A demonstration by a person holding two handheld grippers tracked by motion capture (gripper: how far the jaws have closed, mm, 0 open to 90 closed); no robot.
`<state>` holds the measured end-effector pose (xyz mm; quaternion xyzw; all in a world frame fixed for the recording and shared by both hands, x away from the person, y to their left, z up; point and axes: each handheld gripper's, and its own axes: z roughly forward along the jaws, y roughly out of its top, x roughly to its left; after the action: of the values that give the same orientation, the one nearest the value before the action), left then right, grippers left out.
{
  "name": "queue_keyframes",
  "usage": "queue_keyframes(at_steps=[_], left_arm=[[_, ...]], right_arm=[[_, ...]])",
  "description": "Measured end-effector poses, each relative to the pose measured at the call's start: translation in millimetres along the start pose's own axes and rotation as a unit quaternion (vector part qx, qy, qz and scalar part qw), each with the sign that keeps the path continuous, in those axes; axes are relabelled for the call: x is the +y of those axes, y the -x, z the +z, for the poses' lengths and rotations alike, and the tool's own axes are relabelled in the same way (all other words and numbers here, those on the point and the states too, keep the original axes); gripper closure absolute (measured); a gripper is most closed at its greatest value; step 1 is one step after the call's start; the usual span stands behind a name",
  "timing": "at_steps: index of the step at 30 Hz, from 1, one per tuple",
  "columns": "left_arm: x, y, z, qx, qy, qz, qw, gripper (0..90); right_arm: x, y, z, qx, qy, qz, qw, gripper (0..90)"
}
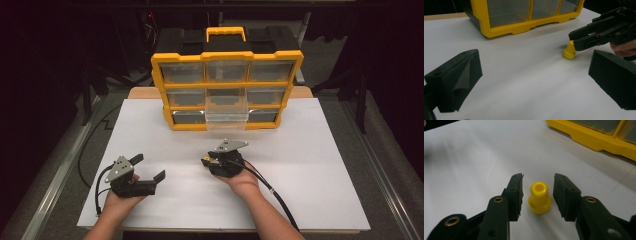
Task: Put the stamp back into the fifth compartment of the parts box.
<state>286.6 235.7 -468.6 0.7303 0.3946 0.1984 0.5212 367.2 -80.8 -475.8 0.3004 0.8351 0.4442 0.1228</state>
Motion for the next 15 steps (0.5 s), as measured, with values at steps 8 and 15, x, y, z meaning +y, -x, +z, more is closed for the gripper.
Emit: queue_keyframes(at_steps=[8,15], left_arm=[[0.3,0.6,-0.2,0.0,0.0,0.001,1.0,0.1],[-0.2,0.5,0.6,-0.002,-0.003,0.002,1.0,0.1]], right_arm=[[-0.2,-2.6,4.5,-0.011,-0.014,-0.016,0.9997,72.2],[-0.2,-2.2,3.9,-0.008,-0.016,-0.024,0.9996,73.1]])
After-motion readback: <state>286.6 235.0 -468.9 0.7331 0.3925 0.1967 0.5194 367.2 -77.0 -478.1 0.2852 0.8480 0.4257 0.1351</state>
